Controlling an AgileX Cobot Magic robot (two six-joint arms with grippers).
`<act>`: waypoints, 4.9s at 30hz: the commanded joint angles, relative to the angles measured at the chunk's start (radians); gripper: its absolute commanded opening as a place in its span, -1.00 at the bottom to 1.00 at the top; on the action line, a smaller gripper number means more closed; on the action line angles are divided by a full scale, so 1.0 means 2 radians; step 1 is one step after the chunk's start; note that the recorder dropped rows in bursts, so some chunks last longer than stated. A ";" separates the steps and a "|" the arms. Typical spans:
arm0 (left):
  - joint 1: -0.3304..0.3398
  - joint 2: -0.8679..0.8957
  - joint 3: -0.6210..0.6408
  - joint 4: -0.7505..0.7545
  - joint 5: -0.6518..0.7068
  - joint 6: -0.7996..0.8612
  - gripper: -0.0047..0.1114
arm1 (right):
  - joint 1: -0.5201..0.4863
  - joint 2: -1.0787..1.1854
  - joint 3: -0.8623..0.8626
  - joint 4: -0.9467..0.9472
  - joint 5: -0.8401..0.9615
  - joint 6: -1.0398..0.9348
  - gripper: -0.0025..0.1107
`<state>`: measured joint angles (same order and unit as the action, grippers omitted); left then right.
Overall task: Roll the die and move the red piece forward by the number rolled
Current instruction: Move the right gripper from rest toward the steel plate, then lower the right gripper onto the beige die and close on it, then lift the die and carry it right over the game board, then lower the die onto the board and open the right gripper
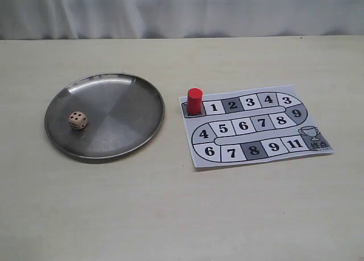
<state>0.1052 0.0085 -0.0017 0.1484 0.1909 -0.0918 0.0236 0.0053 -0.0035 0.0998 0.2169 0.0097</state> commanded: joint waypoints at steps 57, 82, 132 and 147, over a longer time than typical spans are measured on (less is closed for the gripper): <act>-0.001 -0.003 0.001 -0.002 -0.008 -0.002 -0.92 | 0.392 1.178 -0.883 0.010 0.026 -0.020 0.58; -0.001 -0.003 0.001 -0.002 -0.008 -0.002 -0.92 | 0.395 1.226 -0.985 0.010 0.093 -0.057 -0.88; -0.001 -0.003 0.001 -0.002 -0.008 -0.002 -0.92 | 0.117 0.950 -0.509 0.049 -0.011 -0.098 -0.19; -0.001 -0.003 0.001 -0.002 -0.008 -0.002 -0.92 | 0.116 0.933 -0.509 0.031 -0.027 -0.105 0.48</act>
<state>0.1052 0.0085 -0.0017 0.1484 0.1909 -0.0933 0.2613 1.9026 -1.0224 0.1717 0.1577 -0.1805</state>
